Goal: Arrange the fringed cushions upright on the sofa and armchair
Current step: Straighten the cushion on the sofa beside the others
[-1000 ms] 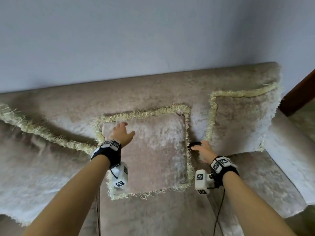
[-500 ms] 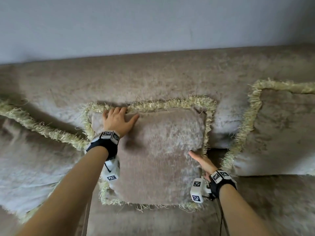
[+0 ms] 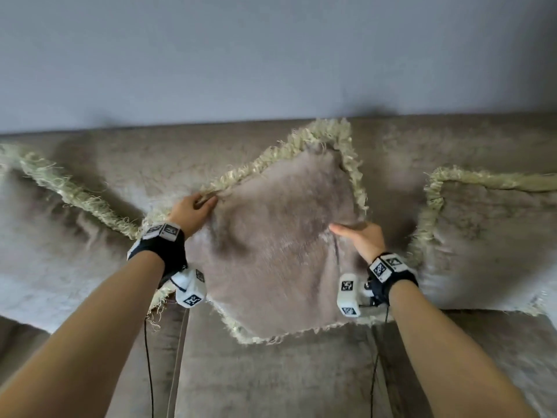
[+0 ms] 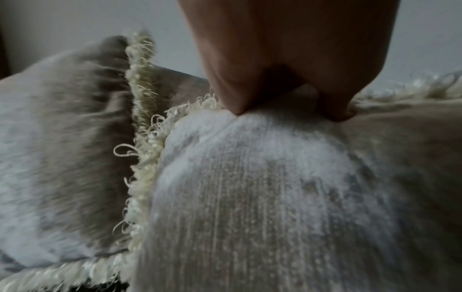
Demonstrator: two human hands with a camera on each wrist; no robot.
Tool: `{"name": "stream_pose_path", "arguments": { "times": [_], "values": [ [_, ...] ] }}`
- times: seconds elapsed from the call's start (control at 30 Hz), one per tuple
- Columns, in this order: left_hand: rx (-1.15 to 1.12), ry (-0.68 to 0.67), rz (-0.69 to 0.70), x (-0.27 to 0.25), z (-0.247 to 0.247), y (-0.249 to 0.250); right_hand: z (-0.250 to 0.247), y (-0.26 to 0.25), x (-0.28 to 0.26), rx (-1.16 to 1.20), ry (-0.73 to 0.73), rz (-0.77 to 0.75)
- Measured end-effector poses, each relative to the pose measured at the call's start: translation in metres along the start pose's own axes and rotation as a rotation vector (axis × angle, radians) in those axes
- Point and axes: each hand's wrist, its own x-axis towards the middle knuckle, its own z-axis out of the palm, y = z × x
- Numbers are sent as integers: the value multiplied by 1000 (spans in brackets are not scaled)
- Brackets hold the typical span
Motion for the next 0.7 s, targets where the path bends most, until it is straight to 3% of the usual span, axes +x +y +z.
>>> {"name": "stream_pose_path", "arguments": {
  "times": [0.1,0.27,0.57,0.7],
  "values": [
    [-161,20,-58,-16,-14,-10,-6,-48,0,-143,58,-103],
    [-208,3,-182,-24,4,-50,3,-85,2,-360,71,-180],
    [-140,58,-248,-17,49,-103,56,-22,35,-556,109,-128],
    [-142,61,-251,-8,54,-103,61,-21,50,-571,117,-95]
  ]
}}
